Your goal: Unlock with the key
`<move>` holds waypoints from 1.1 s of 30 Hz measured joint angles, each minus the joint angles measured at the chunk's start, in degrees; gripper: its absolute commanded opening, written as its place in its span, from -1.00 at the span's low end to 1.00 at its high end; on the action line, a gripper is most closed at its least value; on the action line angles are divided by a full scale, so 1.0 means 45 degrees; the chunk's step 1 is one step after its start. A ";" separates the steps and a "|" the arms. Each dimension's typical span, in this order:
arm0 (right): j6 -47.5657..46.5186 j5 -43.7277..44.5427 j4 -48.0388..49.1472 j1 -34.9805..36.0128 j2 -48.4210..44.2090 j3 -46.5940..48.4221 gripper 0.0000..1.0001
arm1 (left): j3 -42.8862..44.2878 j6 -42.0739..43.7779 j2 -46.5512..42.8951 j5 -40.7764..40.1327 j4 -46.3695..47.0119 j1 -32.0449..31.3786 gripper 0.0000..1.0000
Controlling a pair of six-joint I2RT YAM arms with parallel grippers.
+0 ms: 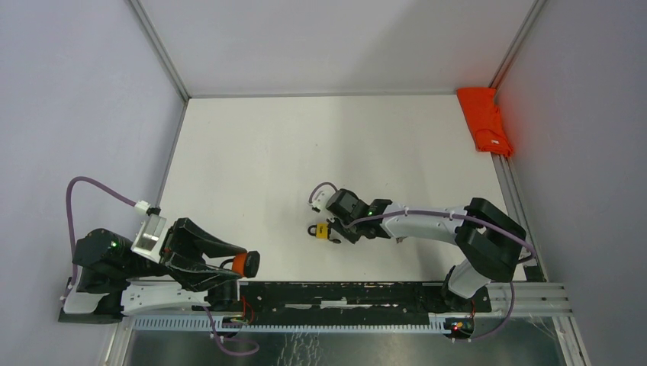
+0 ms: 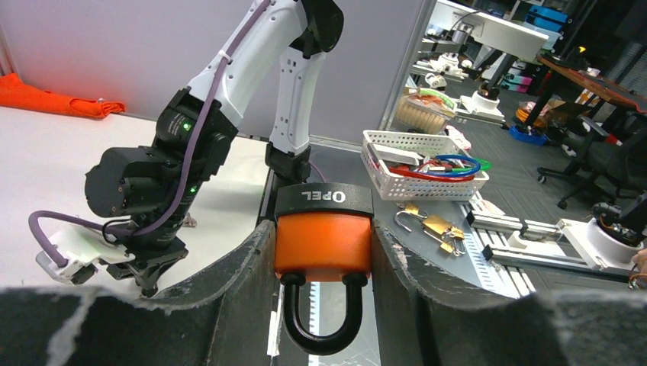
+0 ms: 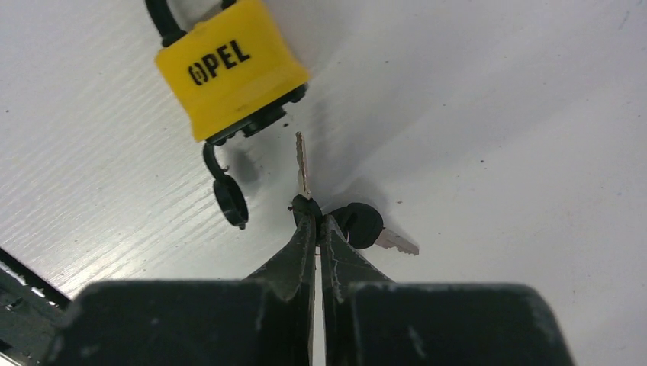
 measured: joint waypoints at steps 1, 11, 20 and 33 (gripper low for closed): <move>0.0024 -0.0019 -0.0005 0.0073 0.0000 0.0000 -0.86 | 0.0000 0.0000 0.0000 0.0024 0.0005 0.0000 -0.96; 0.0170 -0.0272 -0.0107 0.0350 0.0049 0.0000 -0.65 | 0.0000 0.0000 0.0000 0.0194 0.0083 0.0000 -0.96; 0.0194 -0.0549 -0.0126 0.0544 0.0170 -0.0019 -0.60 | 0.0000 0.0000 0.0000 0.0194 0.0083 0.0000 -0.96; 0.0204 -0.0942 0.0083 0.0733 0.0073 -0.0155 -0.98 | 0.0000 0.0000 -0.0010 0.0194 0.0087 0.0000 -0.96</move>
